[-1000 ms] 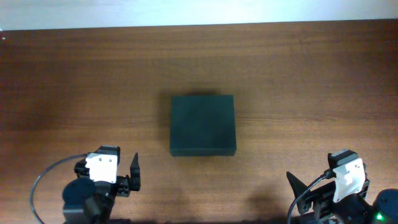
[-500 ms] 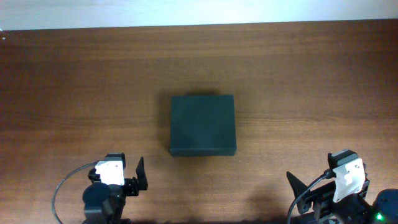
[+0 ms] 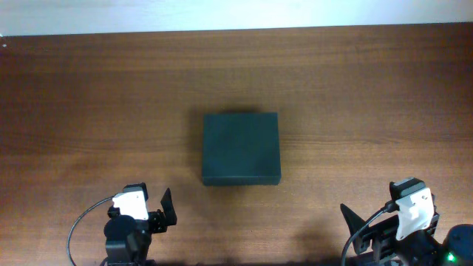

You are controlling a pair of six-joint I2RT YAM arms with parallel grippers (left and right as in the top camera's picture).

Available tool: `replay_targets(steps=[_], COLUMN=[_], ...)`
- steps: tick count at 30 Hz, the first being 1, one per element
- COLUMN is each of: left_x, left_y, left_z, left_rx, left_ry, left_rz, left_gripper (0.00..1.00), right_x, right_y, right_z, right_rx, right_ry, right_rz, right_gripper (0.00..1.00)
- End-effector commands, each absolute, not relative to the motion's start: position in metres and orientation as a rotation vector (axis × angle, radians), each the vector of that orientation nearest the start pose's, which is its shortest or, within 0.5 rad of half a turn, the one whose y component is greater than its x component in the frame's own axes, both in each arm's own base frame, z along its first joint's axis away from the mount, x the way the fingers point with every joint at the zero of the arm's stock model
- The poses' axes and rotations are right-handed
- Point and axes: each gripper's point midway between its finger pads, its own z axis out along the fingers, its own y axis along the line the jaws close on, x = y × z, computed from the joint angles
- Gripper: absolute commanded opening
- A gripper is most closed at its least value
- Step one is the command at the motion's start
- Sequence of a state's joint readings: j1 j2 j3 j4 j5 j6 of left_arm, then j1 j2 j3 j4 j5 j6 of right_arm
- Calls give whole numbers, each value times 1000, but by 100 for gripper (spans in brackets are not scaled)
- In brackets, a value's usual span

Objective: Pack container

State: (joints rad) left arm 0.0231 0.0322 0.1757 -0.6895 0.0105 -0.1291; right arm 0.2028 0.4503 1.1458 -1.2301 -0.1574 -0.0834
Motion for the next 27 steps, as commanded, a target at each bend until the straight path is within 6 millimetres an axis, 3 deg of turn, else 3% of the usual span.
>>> replay_targets(steps=[1, 22, 27], left_x=[201, 201, 201], left_y=[7, 7, 7], left_z=[89, 89, 89], left_rx=[-183, -183, -183], left_ry=[2098, 2098, 2098], left_rz=[-62, -62, -62], left_gripper=[99, 99, 99], right_x=[133, 132, 146], right_y=[54, 53, 38], right_z=[307, 304, 292], right_rx=[-400, -398, -336], right_ry=[2065, 2080, 2074], right_rz=[228, 220, 113], right_gripper=[99, 99, 99])
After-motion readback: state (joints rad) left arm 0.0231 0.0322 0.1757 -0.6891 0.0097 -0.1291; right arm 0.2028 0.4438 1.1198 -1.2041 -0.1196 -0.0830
